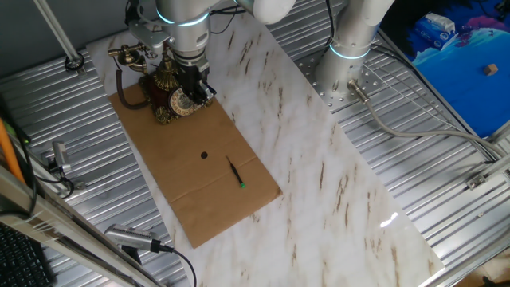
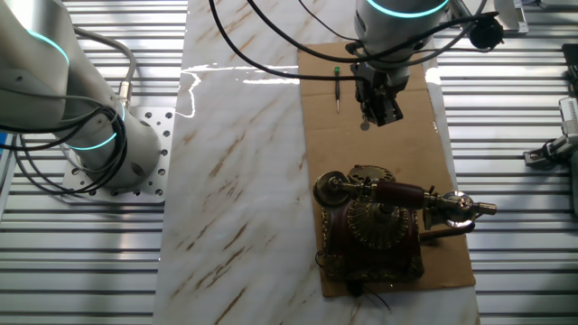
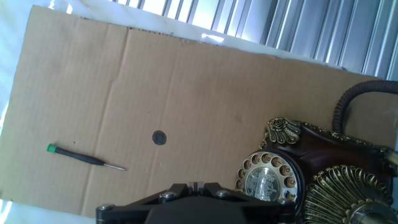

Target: Dial a number on an old rotary phone

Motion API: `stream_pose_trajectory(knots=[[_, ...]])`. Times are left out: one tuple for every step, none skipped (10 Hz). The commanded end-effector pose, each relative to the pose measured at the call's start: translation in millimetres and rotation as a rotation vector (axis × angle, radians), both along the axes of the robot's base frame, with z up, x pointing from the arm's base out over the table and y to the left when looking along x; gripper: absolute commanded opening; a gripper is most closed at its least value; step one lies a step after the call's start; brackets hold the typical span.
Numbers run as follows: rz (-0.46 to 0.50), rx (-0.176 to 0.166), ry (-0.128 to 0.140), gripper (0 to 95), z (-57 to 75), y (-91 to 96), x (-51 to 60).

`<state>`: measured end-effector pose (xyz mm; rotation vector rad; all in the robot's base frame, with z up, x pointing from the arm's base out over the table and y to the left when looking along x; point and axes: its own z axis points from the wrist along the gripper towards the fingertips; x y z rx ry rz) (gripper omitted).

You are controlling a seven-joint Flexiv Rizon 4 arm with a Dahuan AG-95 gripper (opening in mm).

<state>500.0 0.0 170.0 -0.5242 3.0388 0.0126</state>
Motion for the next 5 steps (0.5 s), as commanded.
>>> stream_pose_trajectory(knots=[[0.03,-0.007,-0.001,0.0,-0.1,0.0,0.0],[0.059,-0.008,-0.002,0.0,0.0,0.0,-0.2],[0.09,-0.008,-0.004,0.0,0.7,0.1,-0.3],[0.088,-0.008,-0.004,0.0,0.6,0.1,-0.2],[0.097,-0.011,-0.004,0.0,0.6,0.1,-0.2]])
